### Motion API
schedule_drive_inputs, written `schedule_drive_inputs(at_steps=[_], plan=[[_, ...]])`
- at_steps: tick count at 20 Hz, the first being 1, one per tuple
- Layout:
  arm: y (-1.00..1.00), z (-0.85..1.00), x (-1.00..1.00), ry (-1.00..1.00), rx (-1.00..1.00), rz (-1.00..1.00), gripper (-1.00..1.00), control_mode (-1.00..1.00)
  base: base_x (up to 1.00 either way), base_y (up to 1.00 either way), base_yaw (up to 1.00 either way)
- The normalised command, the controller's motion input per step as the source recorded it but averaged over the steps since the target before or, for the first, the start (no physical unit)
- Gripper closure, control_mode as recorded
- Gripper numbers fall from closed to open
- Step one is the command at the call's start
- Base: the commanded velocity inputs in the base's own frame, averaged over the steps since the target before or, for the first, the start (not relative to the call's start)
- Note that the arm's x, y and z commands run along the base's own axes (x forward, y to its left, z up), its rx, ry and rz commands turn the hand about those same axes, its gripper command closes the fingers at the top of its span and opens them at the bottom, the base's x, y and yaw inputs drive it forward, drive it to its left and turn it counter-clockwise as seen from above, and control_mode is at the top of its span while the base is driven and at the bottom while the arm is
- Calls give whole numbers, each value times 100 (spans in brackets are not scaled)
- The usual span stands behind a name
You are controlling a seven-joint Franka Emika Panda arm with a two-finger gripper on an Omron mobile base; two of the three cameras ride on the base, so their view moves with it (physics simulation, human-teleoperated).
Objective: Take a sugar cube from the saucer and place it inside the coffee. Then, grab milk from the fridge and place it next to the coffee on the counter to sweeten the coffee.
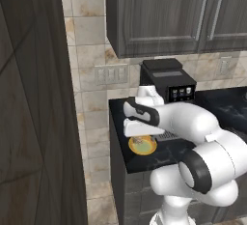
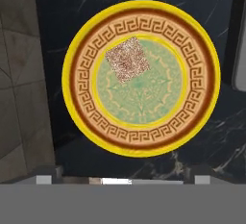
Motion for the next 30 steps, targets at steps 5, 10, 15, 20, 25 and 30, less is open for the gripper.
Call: schedule_drive_inputs(at_steps=[5,10,15,20,25,30], plan=[[0,-14,21,-2,0,0,-100,-100,0,0,0],[0,-19,11,-1,0,0,-100,-100,0,0,0],[0,-22,9,-3,-2,0,-100,-100,0,0,0],[11,-18,24,-9,-5,0,-100,-100,0,0,0],[2,-17,7,-6,-2,0,-100,-100,0,0,0],[0,-16,16,-5,-1,0,-100,-100,0,0,0]])
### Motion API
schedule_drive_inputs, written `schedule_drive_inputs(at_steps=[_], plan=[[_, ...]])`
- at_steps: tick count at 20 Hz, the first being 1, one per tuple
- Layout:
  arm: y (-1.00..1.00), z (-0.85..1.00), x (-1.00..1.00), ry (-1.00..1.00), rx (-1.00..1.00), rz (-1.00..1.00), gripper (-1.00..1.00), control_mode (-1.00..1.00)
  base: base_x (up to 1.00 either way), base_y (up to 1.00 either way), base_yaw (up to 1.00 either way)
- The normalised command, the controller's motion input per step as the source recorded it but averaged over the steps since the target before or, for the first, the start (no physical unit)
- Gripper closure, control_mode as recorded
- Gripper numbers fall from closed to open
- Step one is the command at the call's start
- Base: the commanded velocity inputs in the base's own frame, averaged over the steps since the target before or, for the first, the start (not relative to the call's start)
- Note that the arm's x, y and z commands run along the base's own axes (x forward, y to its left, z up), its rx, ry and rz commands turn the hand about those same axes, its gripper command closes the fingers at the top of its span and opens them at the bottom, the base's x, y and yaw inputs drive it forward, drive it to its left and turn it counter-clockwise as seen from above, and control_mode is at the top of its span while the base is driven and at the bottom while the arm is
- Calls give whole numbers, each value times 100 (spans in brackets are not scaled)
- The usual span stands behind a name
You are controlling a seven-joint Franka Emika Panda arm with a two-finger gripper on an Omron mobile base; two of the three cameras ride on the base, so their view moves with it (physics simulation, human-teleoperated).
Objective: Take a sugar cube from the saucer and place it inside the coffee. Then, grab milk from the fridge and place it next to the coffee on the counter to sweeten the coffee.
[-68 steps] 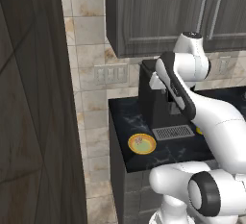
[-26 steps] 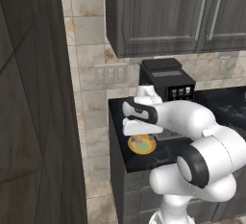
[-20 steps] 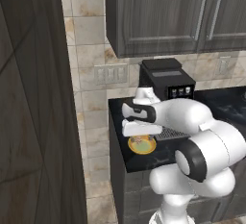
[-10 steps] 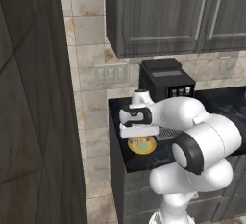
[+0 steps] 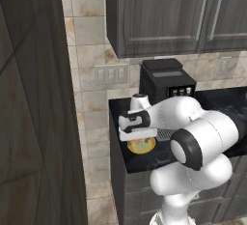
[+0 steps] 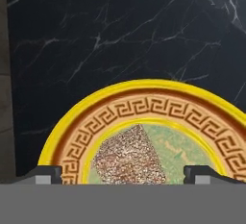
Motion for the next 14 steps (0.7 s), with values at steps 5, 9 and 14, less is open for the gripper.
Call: schedule_drive_inputs(at_steps=[5,9,14], plan=[[0,-10,19,-4,0,0,-100,-100,0,0,0],[0,-10,12,-1,0,0,100,-100,0,0,0],[0,-1,0,0,0,0,100,-100,0,0,0]])
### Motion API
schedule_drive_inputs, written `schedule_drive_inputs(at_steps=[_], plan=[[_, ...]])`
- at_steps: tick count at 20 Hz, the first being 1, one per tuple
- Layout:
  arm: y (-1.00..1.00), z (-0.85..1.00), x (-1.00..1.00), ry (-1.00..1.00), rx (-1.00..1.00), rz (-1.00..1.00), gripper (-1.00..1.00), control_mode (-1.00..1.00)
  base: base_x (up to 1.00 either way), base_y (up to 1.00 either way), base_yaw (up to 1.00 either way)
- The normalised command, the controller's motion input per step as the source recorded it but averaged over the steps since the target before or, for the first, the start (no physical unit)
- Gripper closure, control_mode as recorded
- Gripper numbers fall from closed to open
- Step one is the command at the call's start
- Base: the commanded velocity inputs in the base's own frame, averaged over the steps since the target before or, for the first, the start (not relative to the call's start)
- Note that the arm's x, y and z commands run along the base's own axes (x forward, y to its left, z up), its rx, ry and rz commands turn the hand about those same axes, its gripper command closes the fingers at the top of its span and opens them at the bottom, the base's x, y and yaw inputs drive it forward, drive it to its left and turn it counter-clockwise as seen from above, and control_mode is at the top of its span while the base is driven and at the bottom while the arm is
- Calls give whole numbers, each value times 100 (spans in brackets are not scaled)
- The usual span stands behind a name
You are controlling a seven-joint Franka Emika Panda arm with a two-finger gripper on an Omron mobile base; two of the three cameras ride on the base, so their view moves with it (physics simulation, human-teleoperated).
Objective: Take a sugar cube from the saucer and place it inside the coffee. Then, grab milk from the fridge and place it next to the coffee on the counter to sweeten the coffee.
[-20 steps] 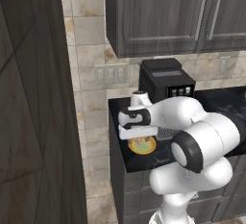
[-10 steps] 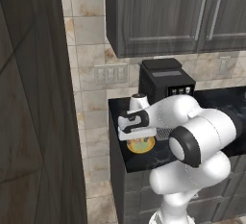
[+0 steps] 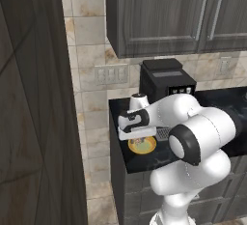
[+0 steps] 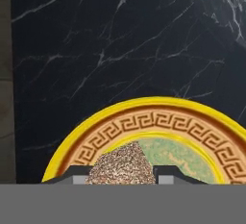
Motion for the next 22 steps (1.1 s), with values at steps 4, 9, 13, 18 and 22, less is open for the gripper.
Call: schedule_drive_inputs(at_steps=[4,9,13,18,22], plan=[[0,2,-10,-2,0,0,100,-100,0,0,0],[-4,34,-51,-12,0,-1,100,-100,0,0,0],[-27,66,-74,-15,0,-3,100,-100,0,0,0],[-53,73,-57,-9,1,-8,100,-100,0,0,0],[-84,67,-38,-9,1,-13,100,-100,0,0,0]])
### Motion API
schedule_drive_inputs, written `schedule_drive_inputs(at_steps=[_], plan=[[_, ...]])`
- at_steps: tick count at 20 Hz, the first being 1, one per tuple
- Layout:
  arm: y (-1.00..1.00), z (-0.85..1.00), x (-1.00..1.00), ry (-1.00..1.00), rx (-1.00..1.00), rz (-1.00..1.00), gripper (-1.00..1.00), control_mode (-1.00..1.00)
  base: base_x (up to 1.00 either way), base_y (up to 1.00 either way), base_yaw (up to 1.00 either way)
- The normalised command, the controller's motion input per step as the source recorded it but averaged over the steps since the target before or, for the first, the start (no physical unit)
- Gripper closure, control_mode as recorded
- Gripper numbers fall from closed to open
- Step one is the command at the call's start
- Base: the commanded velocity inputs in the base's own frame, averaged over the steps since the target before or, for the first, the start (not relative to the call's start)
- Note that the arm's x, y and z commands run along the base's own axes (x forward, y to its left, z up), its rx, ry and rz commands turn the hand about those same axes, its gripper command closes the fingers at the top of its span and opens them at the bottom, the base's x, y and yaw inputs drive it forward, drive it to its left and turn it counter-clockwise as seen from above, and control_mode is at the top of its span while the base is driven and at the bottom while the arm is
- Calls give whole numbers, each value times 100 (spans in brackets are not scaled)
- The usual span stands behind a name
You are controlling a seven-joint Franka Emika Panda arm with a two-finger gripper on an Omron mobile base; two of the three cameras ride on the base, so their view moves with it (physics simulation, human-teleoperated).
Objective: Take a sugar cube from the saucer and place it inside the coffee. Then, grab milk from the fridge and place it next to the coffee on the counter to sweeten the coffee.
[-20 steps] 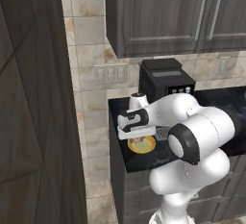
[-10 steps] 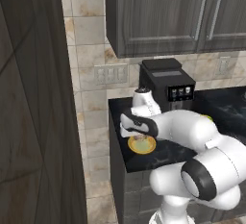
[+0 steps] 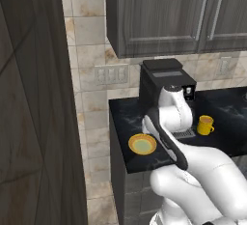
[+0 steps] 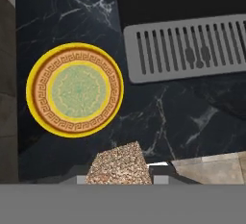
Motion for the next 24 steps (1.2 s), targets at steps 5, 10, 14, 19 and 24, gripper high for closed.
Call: schedule_drive_inputs(at_steps=[5,10,14,19,24], plan=[[-97,61,-28,-10,0,-9,100,-100,0,0,0],[-100,59,-8,-16,0,-1,100,-100,0,0,0],[-100,61,-3,-20,0,0,100,-100,0,0,0],[-100,53,-4,-16,2,3,100,-100,0,0,0],[-77,15,15,-3,1,9,100,-100,0,0,0]])
